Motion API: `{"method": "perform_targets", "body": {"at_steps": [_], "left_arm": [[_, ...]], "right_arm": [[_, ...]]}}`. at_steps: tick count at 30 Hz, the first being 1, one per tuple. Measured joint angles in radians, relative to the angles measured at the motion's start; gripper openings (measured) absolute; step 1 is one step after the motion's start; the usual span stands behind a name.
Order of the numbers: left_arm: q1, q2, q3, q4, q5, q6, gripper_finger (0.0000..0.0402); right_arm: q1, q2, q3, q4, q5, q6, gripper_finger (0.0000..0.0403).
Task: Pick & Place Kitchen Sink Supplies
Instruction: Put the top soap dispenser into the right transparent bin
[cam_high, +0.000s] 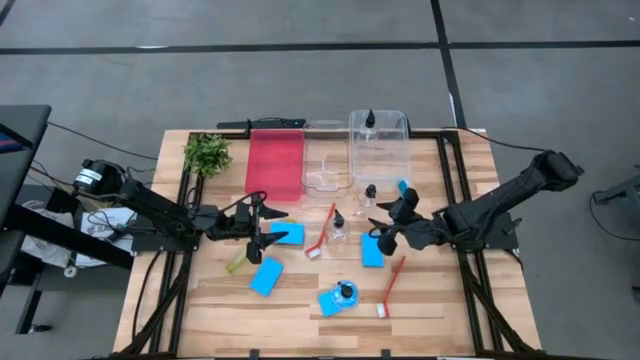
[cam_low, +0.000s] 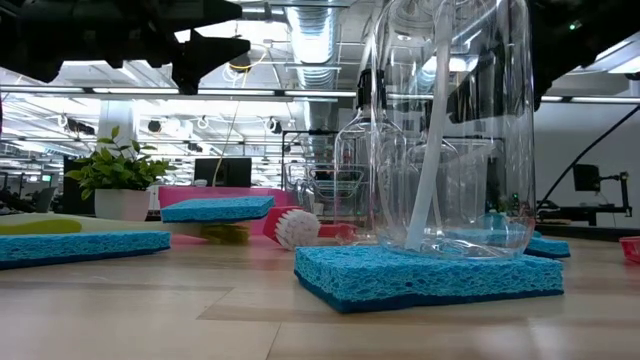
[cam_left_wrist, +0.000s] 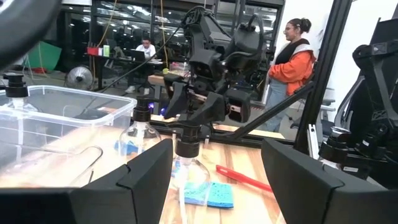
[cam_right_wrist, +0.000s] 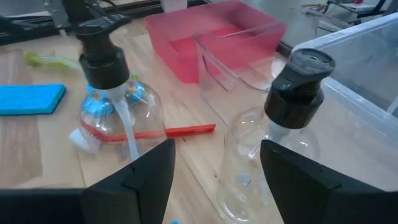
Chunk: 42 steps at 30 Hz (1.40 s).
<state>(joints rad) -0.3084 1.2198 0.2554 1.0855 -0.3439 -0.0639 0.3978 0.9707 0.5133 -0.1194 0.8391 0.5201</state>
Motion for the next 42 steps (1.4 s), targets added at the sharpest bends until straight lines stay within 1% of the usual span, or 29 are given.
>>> {"method": "perform_targets", "body": {"at_steps": [11,16,21,28,35,42], "left_arm": [[0.000,0.000,0.000,-0.001,0.000,0.000,0.0248],[0.000,0.000,0.000,-0.003,0.000,0.000,0.0248],[0.000,0.000,0.000,-0.004,0.000,0.004,0.0248],[0.000,0.000,0.000,-0.004,0.000,0.006,0.0248],[0.000,0.000,0.000,-0.004,0.000,0.006,0.0248],[0.000,0.000,0.000,-0.004,0.000,0.006,0.0248]], "right_arm": [[-0.025,-0.010,0.000,0.000,0.014,-0.029,0.0232],[-0.046,-0.010,0.000,-0.001,0.022,-0.032,0.0248],[-0.072,-0.010,0.000,-0.001,0.024,-0.082,0.0260],[-0.105,-0.010,0.000,0.004,0.026,-0.102,0.0260],[-0.112,-0.010,0.000,0.087,0.031,-0.160,0.0260],[-0.171,-0.002,0.000,0.099,0.030,-0.164,0.0260]]}}
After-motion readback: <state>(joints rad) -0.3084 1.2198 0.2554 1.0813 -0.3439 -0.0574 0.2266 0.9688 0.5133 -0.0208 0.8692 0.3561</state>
